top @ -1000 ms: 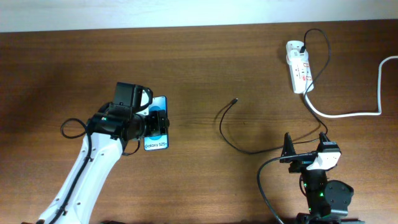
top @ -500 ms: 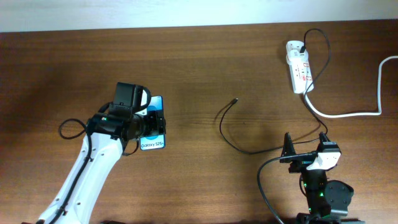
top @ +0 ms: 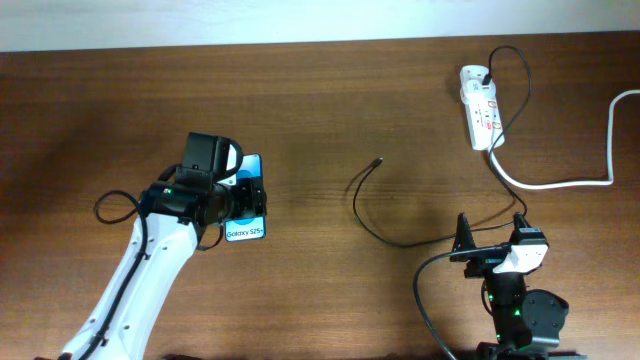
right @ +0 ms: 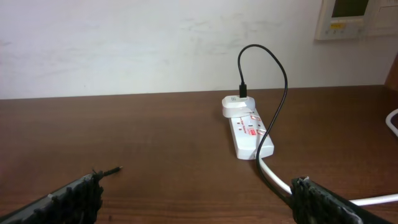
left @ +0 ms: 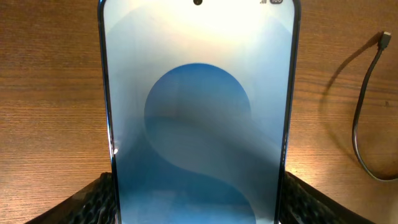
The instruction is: Plug charger to phone and switch on socket
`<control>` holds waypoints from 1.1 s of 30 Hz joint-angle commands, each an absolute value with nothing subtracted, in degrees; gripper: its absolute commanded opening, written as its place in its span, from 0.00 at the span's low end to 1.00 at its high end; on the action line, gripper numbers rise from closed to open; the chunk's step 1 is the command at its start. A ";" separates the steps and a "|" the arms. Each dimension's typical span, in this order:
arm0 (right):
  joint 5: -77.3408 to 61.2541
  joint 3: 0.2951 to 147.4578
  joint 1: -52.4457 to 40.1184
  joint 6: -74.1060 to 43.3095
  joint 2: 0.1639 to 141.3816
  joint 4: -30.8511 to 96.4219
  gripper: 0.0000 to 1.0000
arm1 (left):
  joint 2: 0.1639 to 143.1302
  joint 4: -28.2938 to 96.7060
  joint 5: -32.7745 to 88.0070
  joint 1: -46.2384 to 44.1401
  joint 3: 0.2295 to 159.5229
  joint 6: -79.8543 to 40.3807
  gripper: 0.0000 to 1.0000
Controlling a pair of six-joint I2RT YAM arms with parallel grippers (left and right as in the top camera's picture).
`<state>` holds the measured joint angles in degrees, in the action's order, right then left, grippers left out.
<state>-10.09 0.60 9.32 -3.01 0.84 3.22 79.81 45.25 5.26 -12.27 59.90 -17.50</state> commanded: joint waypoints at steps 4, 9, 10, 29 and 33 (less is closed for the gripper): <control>-9.82 0.32 8.97 -3.36 0.40 3.64 0.98 | 78.08 45.10 4.45 -12.38 61.71 -16.60 0.38; -16.53 0.32 8.95 -5.56 0.40 3.09 0.98 | 78.08 45.10 4.43 -12.38 61.71 -16.60 0.38; -18.39 0.32 8.95 -7.73 0.40 2.96 0.98 | 78.08 45.12 4.43 -12.38 61.71 -16.60 0.38; -55.33 0.32 8.95 -49.39 0.40 2.81 0.98 | 78.08 45.74 4.43 -12.38 61.71 -16.58 0.38; -61.69 0.32 8.95 -46.30 0.40 2.79 0.98 | 78.08 45.78 4.45 -12.38 61.71 -16.60 0.38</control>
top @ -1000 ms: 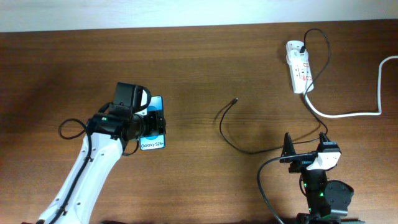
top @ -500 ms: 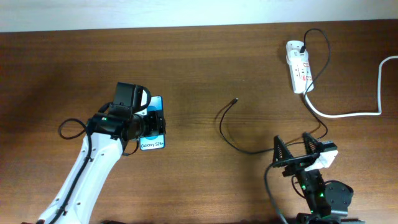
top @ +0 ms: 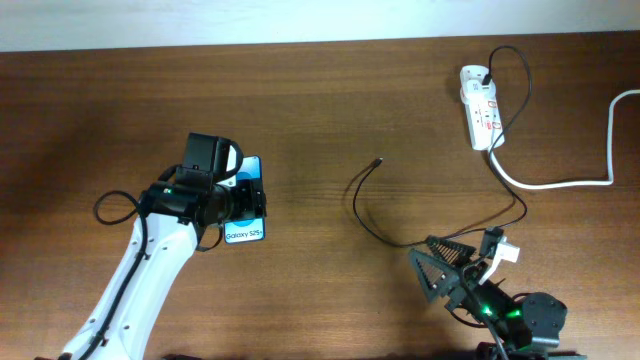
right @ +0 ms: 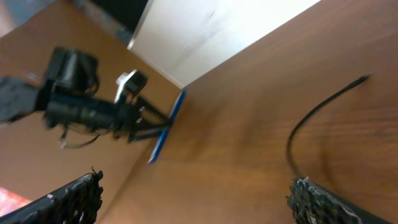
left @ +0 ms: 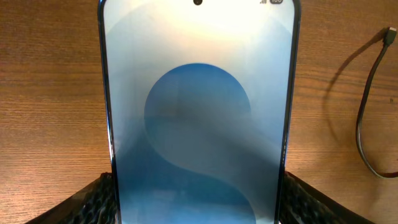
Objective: Plug charger to phone and switch on socket
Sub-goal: 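Move the right gripper toward the black cable's USB-C end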
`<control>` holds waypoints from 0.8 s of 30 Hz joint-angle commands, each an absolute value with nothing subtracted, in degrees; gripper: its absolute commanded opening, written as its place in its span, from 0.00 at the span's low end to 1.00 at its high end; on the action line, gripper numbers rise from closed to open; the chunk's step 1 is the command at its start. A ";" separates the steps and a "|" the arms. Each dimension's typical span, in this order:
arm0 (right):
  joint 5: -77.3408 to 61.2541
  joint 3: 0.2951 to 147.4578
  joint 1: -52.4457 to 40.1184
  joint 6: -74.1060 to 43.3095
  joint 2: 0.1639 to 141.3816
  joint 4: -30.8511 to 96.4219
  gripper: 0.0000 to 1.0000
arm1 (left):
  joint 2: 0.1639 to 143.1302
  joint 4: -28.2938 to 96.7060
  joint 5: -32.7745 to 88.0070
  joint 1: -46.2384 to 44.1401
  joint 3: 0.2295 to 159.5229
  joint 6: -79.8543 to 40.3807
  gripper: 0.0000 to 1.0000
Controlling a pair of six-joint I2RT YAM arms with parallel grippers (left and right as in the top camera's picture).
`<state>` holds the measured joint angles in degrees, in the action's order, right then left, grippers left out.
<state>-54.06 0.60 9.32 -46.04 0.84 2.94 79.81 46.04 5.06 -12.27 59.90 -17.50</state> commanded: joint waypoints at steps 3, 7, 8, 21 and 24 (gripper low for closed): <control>-61.95 0.43 8.95 -46.33 0.40 2.79 0.98 | 78.08 46.15 4.45 -12.38 61.71 -16.60 0.38; -60.36 1.28 8.97 -46.24 0.40 3.64 0.98 | 78.08 46.19 4.45 -12.38 61.71 -16.60 0.38; -59.09 1.80 8.95 -45.63 0.43 4.71 0.98 | 78.08 46.26 4.45 -12.38 61.71 -16.60 0.38; -42.57 7.62 8.95 -31.05 14.24 9.23 0.98 | 78.08 46.39 4.47 -12.38 61.71 -16.62 0.38; -41.23 15.22 8.95 -24.93 23.62 12.40 0.98 | 78.08 46.39 4.47 -12.38 61.71 -16.62 0.38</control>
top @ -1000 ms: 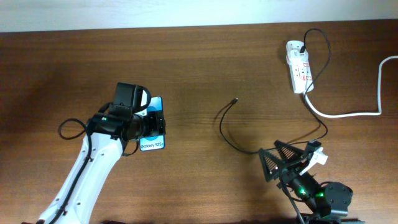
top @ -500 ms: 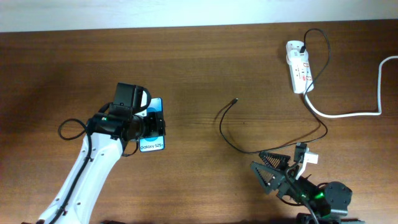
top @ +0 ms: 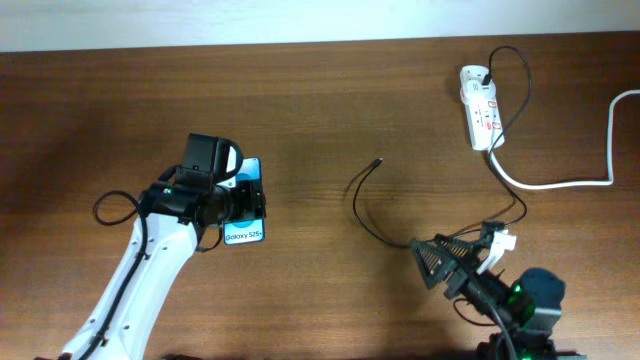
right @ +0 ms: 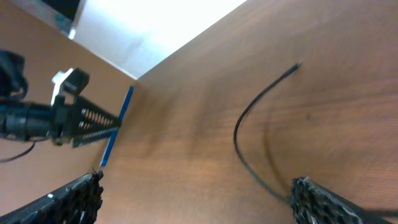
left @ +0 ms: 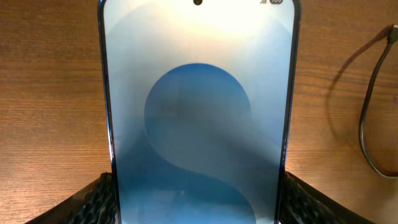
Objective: Plug charger to phone and switch on socket
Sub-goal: 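Move the right gripper toward the black cable's USB-C end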
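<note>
A blue phone (top: 245,205) with a lit screen (left: 198,112) is held on edge at the left of the table, my left gripper (top: 236,200) shut on its sides. The black charger cable (top: 362,205) curves across the middle of the table, its free plug (top: 377,161) lying loose; the same plug (right: 296,65) shows in the right wrist view. The cable runs to a white power strip (top: 480,106) at the back right. My right gripper (top: 440,262) is open near the front edge, turned left toward the phone (right: 116,127), nothing between its fingers.
A thick white mains cord (top: 560,180) leads from the power strip off the right edge. The brown wooden table (top: 330,90) meets a white wall at the back. My left arm (top: 130,280) stretches from the front left.
My right gripper has shifted slightly and tilted, so the cable plug and phone sit differently in its view. The left gripper still holds the phone in the same place.
At first my right gripper faced the back wall and the power strip, open, while my left held the phone. Then the right gripper had turned left toward the phone and cable. It now points that way, a little nearer the cable.
</note>
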`<control>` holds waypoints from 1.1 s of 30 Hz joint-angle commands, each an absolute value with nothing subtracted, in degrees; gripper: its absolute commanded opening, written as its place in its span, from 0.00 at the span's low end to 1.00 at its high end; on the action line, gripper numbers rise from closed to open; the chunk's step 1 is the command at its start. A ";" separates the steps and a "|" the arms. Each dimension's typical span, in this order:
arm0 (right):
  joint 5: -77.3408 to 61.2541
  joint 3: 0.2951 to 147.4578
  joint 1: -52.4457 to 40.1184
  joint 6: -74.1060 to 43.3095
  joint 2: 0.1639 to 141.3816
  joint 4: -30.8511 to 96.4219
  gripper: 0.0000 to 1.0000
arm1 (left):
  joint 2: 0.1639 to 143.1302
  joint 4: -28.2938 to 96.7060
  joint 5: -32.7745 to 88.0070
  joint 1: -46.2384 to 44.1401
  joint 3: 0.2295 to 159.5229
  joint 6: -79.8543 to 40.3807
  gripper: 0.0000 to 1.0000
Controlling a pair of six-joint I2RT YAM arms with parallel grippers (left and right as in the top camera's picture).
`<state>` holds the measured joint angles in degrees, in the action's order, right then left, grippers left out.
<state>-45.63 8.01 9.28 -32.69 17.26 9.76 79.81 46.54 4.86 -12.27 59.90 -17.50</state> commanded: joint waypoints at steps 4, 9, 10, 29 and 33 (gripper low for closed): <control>-39.11 24.77 8.95 -17.08 34.24 22.41 0.98 | 78.08 46.39 4.47 -12.38 61.71 -16.62 0.39; -34.54 39.72 8.95 -14.96 49.78 36.97 0.98 | 78.08 46.37 4.47 -12.38 61.71 -16.62 0.39; -33.58 42.13 8.95 -14.98 52.27 39.46 0.99 | 78.08 46.35 4.47 -12.38 61.71 -16.62 0.39; -42.52 56.01 8.95 -23.07 79.64 54.78 0.98 | 78.08 46.00 4.73 -12.38 61.71 -16.62 0.40; -43.35 55.90 7.97 -23.07 83.15 52.23 0.98 | 78.08 45.98 4.71 -12.38 61.71 -16.62 0.40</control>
